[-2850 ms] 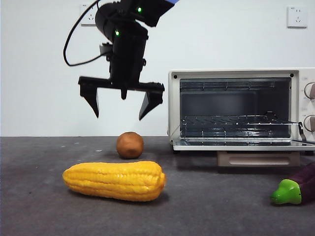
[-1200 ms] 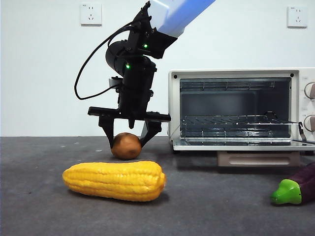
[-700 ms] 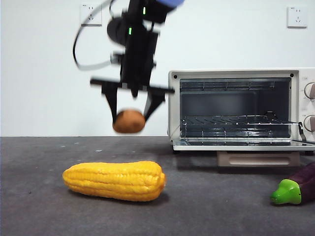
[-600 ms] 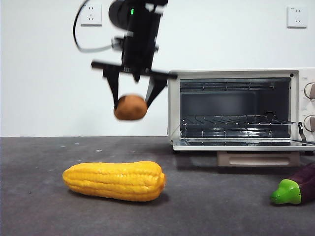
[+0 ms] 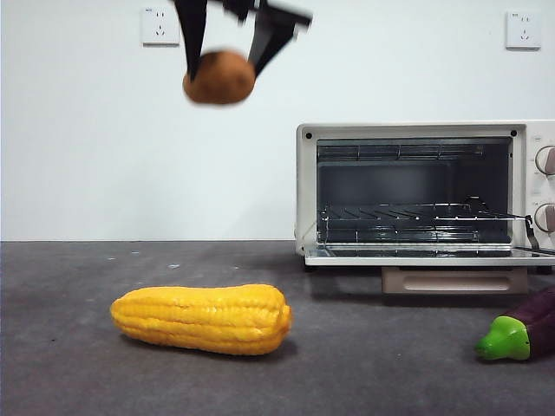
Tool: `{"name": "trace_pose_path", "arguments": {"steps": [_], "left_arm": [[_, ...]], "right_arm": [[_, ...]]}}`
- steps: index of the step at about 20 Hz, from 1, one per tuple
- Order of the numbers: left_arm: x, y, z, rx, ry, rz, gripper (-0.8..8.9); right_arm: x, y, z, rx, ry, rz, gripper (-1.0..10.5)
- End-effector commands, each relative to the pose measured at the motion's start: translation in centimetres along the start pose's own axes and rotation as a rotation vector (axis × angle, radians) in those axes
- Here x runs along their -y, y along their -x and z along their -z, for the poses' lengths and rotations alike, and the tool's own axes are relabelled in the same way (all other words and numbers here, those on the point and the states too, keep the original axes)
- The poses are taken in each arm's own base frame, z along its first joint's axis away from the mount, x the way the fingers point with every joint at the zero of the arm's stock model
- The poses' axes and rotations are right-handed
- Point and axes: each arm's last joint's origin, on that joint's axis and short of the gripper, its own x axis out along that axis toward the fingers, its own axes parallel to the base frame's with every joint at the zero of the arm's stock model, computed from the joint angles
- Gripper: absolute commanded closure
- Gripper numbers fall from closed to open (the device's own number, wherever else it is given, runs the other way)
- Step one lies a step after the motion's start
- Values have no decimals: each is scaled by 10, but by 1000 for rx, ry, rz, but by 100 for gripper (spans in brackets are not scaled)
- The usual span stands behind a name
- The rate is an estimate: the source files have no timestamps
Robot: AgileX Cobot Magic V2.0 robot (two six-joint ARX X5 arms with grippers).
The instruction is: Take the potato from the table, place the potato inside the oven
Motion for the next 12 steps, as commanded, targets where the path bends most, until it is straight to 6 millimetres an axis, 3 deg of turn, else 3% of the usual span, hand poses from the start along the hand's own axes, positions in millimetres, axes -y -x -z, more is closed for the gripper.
{"name": "trace_pose_path", "arguments": {"steps": [1,4,8,12], "left_arm": [[0,0,1,7,27,-2,820],[0,0,0,5,29,-2,820],[0,0,0,5,29,-3,820],[0,-1,0,1,23,-11,820]], "right_arm": [[3,39,19,-22,54,79,852],[17,79,56,-55,67,164,852],[40,115,109,-73,3,256,853],[56,126,162,8,-89,353,854]]}}
